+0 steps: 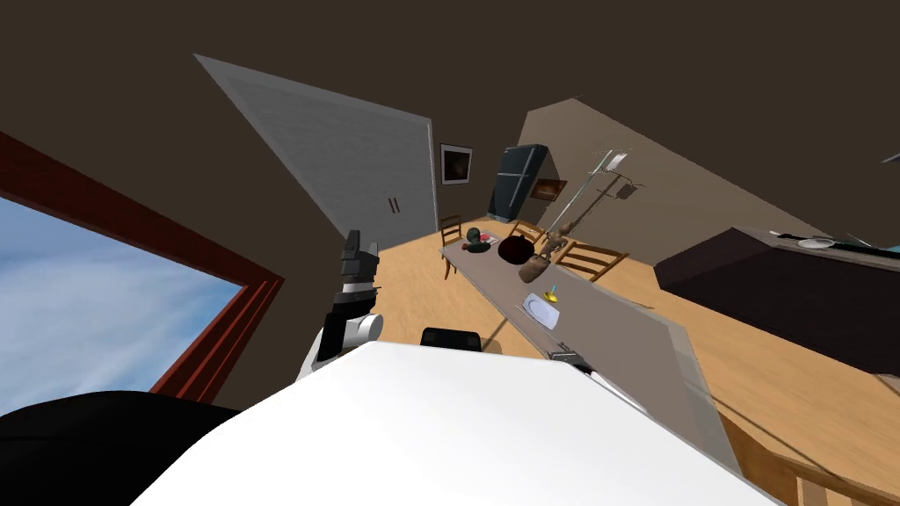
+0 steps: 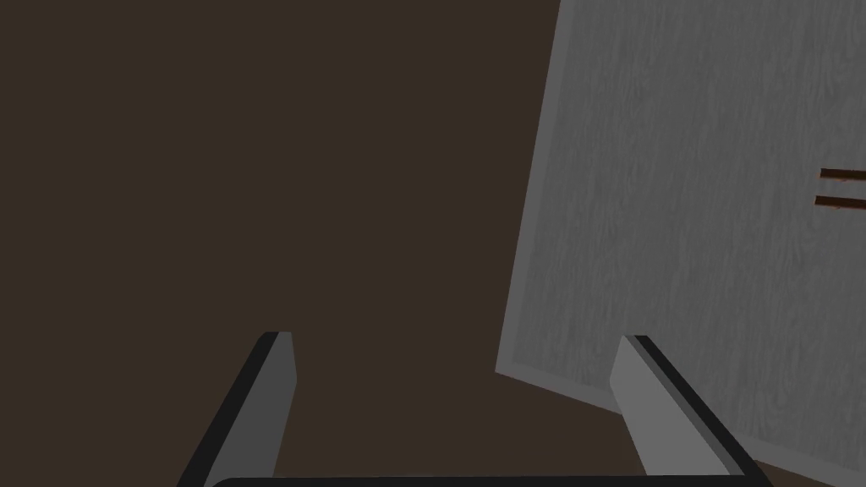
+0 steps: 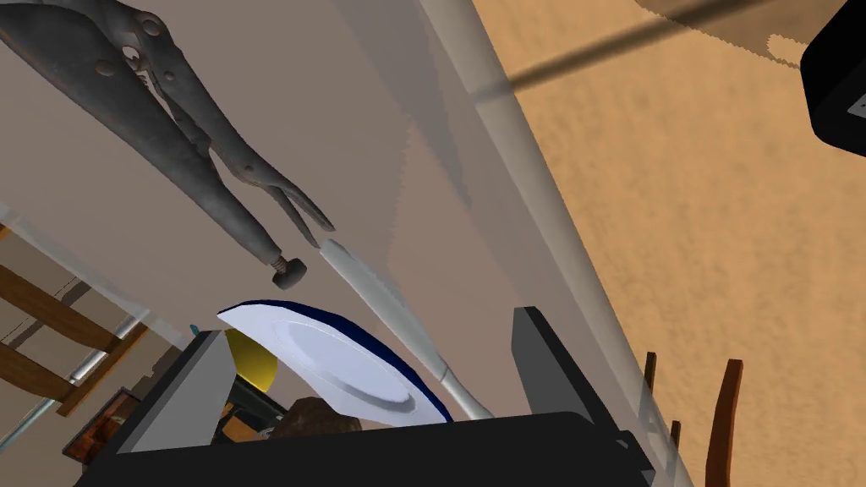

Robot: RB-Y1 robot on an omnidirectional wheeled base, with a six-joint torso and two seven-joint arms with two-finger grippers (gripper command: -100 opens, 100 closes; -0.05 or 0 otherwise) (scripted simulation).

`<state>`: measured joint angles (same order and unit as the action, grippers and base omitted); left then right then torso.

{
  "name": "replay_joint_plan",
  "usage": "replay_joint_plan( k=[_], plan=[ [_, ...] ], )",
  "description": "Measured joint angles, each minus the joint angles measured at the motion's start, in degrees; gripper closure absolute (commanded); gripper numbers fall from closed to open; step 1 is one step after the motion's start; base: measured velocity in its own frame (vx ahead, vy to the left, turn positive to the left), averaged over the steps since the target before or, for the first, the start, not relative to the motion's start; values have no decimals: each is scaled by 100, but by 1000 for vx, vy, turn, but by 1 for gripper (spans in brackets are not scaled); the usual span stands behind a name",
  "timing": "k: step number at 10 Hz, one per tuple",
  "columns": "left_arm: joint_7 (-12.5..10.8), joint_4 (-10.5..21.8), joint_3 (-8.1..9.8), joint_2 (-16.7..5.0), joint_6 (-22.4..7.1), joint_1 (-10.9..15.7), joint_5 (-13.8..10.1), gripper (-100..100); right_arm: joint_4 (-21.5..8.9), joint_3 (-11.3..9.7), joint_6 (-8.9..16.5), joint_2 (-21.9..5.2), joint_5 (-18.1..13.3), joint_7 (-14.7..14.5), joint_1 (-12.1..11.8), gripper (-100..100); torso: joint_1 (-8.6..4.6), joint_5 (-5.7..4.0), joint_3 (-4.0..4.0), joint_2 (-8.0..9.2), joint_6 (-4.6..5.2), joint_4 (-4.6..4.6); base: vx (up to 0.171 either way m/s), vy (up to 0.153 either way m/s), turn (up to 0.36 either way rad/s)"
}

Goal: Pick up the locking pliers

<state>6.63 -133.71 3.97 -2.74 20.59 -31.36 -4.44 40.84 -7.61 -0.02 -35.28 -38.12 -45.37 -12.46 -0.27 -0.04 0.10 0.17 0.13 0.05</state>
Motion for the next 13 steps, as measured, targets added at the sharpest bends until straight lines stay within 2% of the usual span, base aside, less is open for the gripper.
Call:
replay_joint_plan(
  k=[1,3,4,5,7,8,9,10,11,12,13],
  plan=[
    [0,0,-1,0,0,1,0,0,-159,-104,11,-94,4,-64,28,-100,3,1,0,0,-4,0,-31,-44,304],
    [0,0,0,0,0,1,0,0,-672,-49,-42,-88,-183,-405,193,-100,-7,-1,3,5,-5,1,-37,-51,166],
    [0,0,0,0,0,0,0,0,-722,-202,12,-151,-140,-442,198,-100,-4,-1,2,3,2,1,-23,-27,99],
    [0,0,0,0,0,0,0,0,-534,-713,242,-350,92,-298,94,-100,1,1,1,1,-1,1,-16,-22,79],
    [0,0,0,0,0,0,0,0,-810,-470,153,-248,-83,-474,204,-100,10,2,-4,-6,1,-1,-9,-10,67],
    [0,0,0,0,0,0,0,0,-971,-453,115,-256,-116,-561,245,-100,9,2,-3,-6,-3,-1,-32,-36,202],
    [0,0,0,0,0,0,0,0,-1317,-273,14,-190,-282,-742,377,-100,2,0,-1,-2,-3,0,-27,-36,74],
    [0,0,0,0,0,0,0,0,-1383,-278,5,-183,-303,-834,397,-100,1,0,0,-1,1,0,-10,-18,-23],
    [0,0,0,0,0,-1,0,0,-1325,-376,57,-216,-250,-817,364,-100,6,1,-2,-4,2,-1,-10,-21,88],
    [0,0,0,0,0,0,0,0,-1258,-633,150,-299,-130,-756,321,-100,5,1,-3,-6,-1,-1,-26,-33,151],
    [0,0,0,0,0,0,0,0,-1374,-706,177,-318,-127,-794,372,-100,2,0,-1,-3,-2,0,-34,-34,114]
  ],
)
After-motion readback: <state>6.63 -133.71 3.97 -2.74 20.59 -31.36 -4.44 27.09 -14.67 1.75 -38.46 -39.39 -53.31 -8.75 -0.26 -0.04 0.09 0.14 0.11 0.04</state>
